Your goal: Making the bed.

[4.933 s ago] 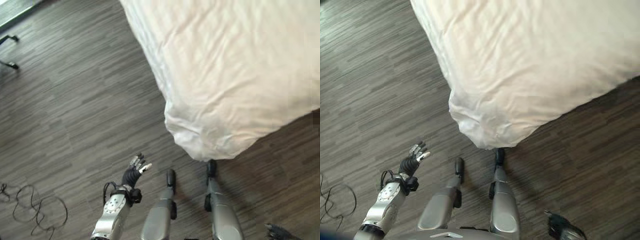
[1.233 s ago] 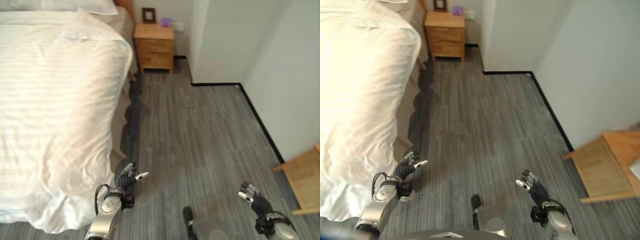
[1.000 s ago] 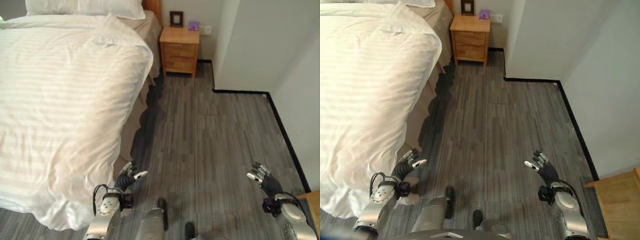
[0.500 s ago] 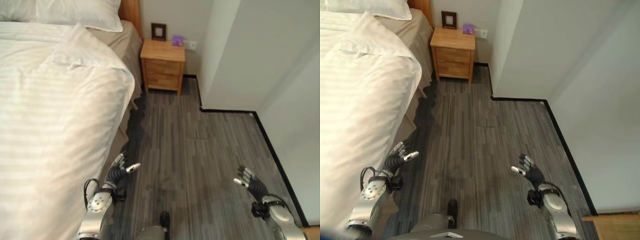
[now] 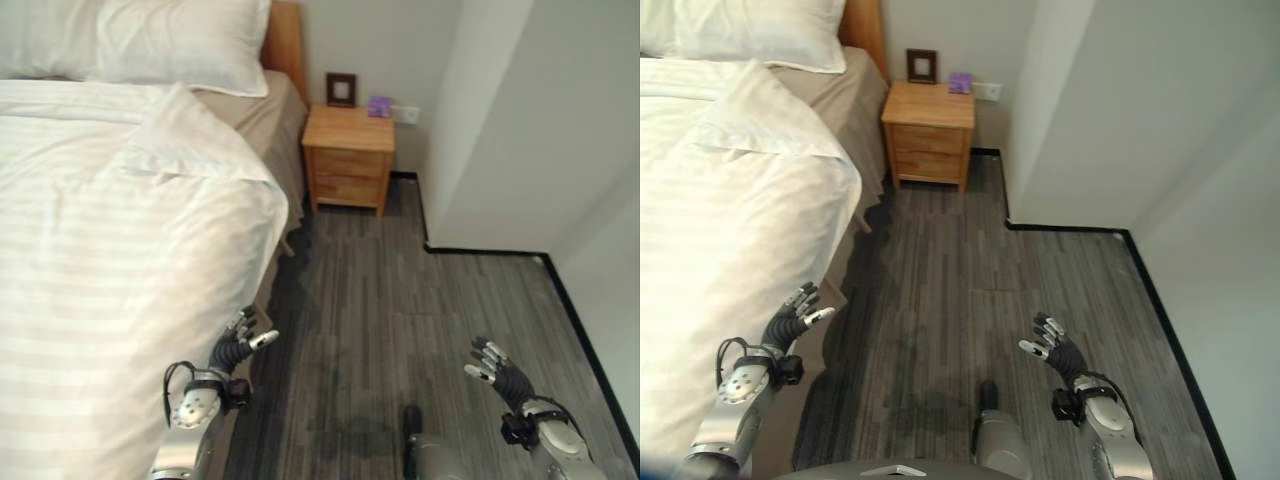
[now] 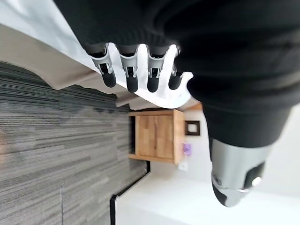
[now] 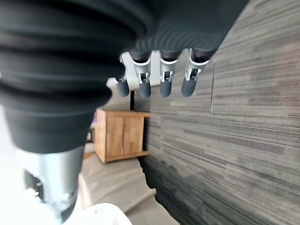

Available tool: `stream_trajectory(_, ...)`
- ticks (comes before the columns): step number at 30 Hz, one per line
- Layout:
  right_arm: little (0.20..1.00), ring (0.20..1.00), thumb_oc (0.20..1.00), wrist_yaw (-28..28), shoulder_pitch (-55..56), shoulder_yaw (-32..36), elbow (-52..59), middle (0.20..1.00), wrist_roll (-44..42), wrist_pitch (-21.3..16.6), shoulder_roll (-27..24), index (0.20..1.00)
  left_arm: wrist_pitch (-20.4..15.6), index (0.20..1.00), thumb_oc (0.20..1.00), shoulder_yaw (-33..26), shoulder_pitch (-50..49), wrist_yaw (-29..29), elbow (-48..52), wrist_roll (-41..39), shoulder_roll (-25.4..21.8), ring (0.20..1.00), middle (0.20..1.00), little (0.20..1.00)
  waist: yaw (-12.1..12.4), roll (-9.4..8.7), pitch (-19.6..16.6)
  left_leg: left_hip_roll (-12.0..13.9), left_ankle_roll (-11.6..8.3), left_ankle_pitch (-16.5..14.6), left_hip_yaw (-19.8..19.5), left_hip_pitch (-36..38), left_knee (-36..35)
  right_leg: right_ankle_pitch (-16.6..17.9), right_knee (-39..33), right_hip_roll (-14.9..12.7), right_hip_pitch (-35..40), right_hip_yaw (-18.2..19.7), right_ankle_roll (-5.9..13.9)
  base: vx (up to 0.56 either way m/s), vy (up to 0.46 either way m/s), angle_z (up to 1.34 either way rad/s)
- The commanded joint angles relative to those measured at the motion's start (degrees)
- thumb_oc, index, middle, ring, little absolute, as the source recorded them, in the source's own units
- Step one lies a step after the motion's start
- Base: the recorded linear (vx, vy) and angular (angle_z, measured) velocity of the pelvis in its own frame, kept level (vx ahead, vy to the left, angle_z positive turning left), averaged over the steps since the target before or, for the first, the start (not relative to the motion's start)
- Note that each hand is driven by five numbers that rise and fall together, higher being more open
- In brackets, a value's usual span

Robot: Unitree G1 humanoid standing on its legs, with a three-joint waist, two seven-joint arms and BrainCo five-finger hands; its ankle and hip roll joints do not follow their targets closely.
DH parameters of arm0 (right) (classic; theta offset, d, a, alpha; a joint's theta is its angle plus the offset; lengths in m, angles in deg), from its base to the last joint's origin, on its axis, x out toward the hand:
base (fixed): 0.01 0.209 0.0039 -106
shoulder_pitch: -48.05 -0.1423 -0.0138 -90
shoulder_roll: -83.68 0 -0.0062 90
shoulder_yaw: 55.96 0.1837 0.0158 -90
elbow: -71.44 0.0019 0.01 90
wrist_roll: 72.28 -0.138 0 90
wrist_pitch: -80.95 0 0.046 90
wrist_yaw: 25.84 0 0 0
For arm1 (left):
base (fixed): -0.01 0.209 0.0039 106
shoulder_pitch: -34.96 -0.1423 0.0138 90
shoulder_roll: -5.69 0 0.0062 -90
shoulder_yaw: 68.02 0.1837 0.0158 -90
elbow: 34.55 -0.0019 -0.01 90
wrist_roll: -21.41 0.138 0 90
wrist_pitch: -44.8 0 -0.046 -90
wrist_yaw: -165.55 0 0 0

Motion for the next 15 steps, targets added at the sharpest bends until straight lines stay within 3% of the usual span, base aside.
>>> stream_trajectory(1, 1.000, 1.000, 1.000, 1.4, -2.3, 2.0, 4.2, 1.000, 3.3, -2.7, -1.3, 1.000, -4.0, 1.000, 1.000, 0.4, 1.0, -0.5, 5.2, 0.6, -2.1, 1.000, 1.000, 1.000, -1.2, -0.32, -0.4, 9.1, -5.49, 2.3, 0.1, 0.6, -2.2, 6.5, 1.4, -1.8, 3.2, 0.0, 4.21, 0.35, -0.319, 0.50)
stream_trajectory(2, 1.000, 1.000, 1.000, 1.3, -2.7, 1.9, 4.1, 1.000, 3.7, -3.2, -2.0, 1.000, -4.3, 1.000, 1.000, 0.3, 1.0, -0.2, 5.4, 0.0, -1.9, 1.000, 1.000, 1.000, -1.4, -0.33, -0.7, 10.4, -5.91, 2.9, -0.1, 1.6, -2.1, 7.0, 3.0, -1.3, 2.8, 0.3, 4.08, 0.36, -0.355, 0.77)
stream_trajectory(3, 1.000, 1.000, 1.000, 1.1, -3.1, 1.9, 4.3, 1.000, 3.6, -3.2, -2.3, 1.000, -4.2, 1.000, 1.000, 0.1, 1.1, 0.2, 5.3, -1.2, -1.3, 1.000, 1.000, 1.000, -1.7, 0.25, -1.1, 12.5, -6.60, 4.2, -0.3, 2.3, -0.9, 5.3, 5.6, 0.2, 2.1, 0.0, 3.55, 0.37, -0.394, 0.57)
stream_trajectory(5, 1.000, 1.000, 1.000, 0.4, -4.1, 1.7, 4.6, 1.000, 2.3, -3.9, -2.8, 1.000, -4.2, 1.000, 1.000, -0.6, 2.2, 1.4, 3.8, -4.6, 0.1, 1.000, 1.000, 1.000, -2.0, 0.90, -1.0, 15.6, -6.95, 9.4, -1.0, -0.9, 8.0, 2.6, 8.9, 2.7, 2.9, -0.2, 1.43, 0.27, -0.357, 0.13)
stream_trajectory(6, 1.000, 1.000, 1.000, 0.4, -4.1, 1.7, 4.6, 1.000, 2.3, -3.9, -2.8, 1.000, -4.2, 1.000, 1.000, -0.6, 2.2, 1.4, 3.8, -4.6, 0.2, 1.000, 1.000, 1.000, -2.0, 0.92, -1.1, 15.6, -6.96, 9.4, -1.1, -1.0, 8.1, 2.6, 8.9, 2.7, 2.9, -0.3, 1.43, 0.29, -0.515, -0.17)
stream_trajectory(7, 1.000, 1.000, 1.000, -0.4, -5.0, 1.1, 4.6, 1.000, -0.6, -4.4, -3.0, 1.000, -4.1, 1.000, 1.000, -1.4, 2.7, 1.9, 2.6, -8.1, 2.2, 1.000, 1.000, 1.000, -1.3, -0.06, -0.4, 15.1, -4.83, 14.6, -1.4, -8.2, 23.2, 1.2, 7.9, 3.9, 7.1, -1.4, -1.66, 0.30, -0.612, 0.01)
stream_trajectory(8, 1.000, 1.000, 1.000, -0.8, -5.5, 1.0, 4.8, 1.000, -2.0, -4.7, -3.4, 1.000, -4.1, 1.000, 1.000, -1.7, 2.8, 2.5, 2.4, -8.9, 2.6, 1.000, 1.000, 1.000, -0.7, -0.94, 0.6, 15.5, -3.41, 16.0, -0.4, -13.0, 33.3, 0.4, 7.3, 4.5, 9.7, -2.0, -3.59, 0.35, -0.790, 0.06)
stream_trajectory(9, 1.000, 1.000, 1.000, -1.5, -5.8, 0.9, 4.9, 1.000, -2.5, -4.7, -3.6, 1.000, -3.8, 1.000, 1.000, -2.1, 2.9, 2.4, 2.7, -10.3, 2.8, 1.000, 1.000, 1.000, 0.3, -2.07, 1.5, 14.3, -2.66, 16.7, 0.2, -16.8, 37.5, -0.1, 6.8, 4.8, 11.3, -1.7, -4.89, 0.25, -0.604, 0.02)
stream_trajectory(10, 1.000, 1.000, 1.000, -1.6, -6.5, 1.0, 5.0, 1.000, -3.0, -4.9, -3.8, 1.000, -4.1, 1.000, 1.000, -3.1, 2.6, 3.1, 2.4, -11.6, 3.1, 1.000, 1.000, 1.000, 0.8, -2.40, 2.1, 14.6, -2.52, 16.6, 1.6, -18.9, 40.4, -1.1, 6.5, 5.5, 12.6, -2.5, -5.87, 0.21, -0.458, 0.02)
stream_trajectory(12, 1.000, 1.000, 1.000, -2.4, -6.9, 1.2, 4.8, 1.000, -2.7, -4.9, -4.2, 1.000, -3.9, 1.000, 1.000, -3.1, 2.8, 2.9, 2.4, -11.9, 3.4, 1.000, 1.000, 1.000, 1.3, -2.36, 2.5, 14.6, -3.10, 16.1, 2.9, -21.7, 42.7, -1.7, 6.1, 6.0, 13.8, -2.4, -6.41, 0.21, -0.272, -0.09)
stream_trajectory(13, 1.000, 1.000, 1.000, -3.4, -7.6, 2.2, 5.3, 1.000, -3.4, -5.1, -4.7, 1.000, -4.3, 1.000, 1.000, -3.7, 3.1, 3.3, 1.7, -12.9, 4.0, 1.000, 1.000, 1.000, 2.3, -2.31, 2.6, 14.4, -4.33, 15.5, 7.1, -26.1, 42.7, -2.7, 5.1, 5.9, 16.8, -3.4, -6.86, 0.32, -0.223, -0.14)
stream_trajectory(15, 1.000, 1.000, 1.000, -3.1, -7.9, 3.3, 5.6, 1.000, -5.6, -5.4, -4.7, 1.000, -4.6, 1.000, 1.000, -4.0, 3.1, 3.2, 1.0, -13.6, 4.1, 1.000, 1.000, 1.000, 2.9, -1.84, 2.1, 14.6, -5.72, 16.2, 11.9, -28.1, 35.6, -3.6, 3.8, 5.9, 19.1, -5.1, -6.84, 0.41, -0.198, 0.15)
